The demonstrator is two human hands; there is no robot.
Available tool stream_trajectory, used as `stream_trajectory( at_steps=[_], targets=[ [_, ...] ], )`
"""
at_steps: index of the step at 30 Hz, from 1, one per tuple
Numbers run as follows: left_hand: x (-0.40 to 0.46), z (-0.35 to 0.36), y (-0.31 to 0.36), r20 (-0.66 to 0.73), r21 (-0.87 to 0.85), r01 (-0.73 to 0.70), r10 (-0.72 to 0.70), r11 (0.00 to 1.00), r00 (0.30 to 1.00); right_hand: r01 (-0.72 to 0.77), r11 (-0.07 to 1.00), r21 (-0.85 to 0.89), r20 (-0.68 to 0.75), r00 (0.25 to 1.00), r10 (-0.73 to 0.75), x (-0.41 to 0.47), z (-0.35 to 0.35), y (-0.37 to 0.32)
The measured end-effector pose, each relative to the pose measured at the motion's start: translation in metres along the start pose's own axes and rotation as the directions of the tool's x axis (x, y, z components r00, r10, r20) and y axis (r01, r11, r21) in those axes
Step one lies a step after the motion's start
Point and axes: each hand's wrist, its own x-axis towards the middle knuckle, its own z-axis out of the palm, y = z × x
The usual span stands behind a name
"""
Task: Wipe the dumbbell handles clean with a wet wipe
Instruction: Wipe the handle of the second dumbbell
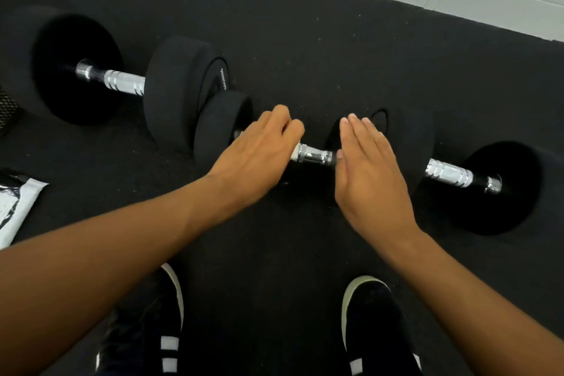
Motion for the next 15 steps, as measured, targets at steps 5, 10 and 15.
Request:
stream_trajectory(
  at_steps=[5, 10, 15],
  targets=[
    [-0.019, 0.017, 0.002, -0.043, -0.029, -0.078, 0.077, 0.996, 0.996, 0.02, 1.0, -0.024, -0.047, 0.999, -0.021, 0.001, 0.005, 0.004],
    [-0.037, 0.034, -0.005, 0.132, 0.133, -0.099, 0.081, 0.986, 0.988, 0.033, 0.999, -0.035, -0.078, 0.996, -0.036, 0.001, 0.009, 0.006],
    [-0.02, 0.03, 0.0, 0.249, 0.141, -0.137, 0.099, 0.98, 0.963, 0.035, 0.998, -0.057, -0.111, 0.993, -0.041, 0.003, 0.012, 0.007]
  ],
)
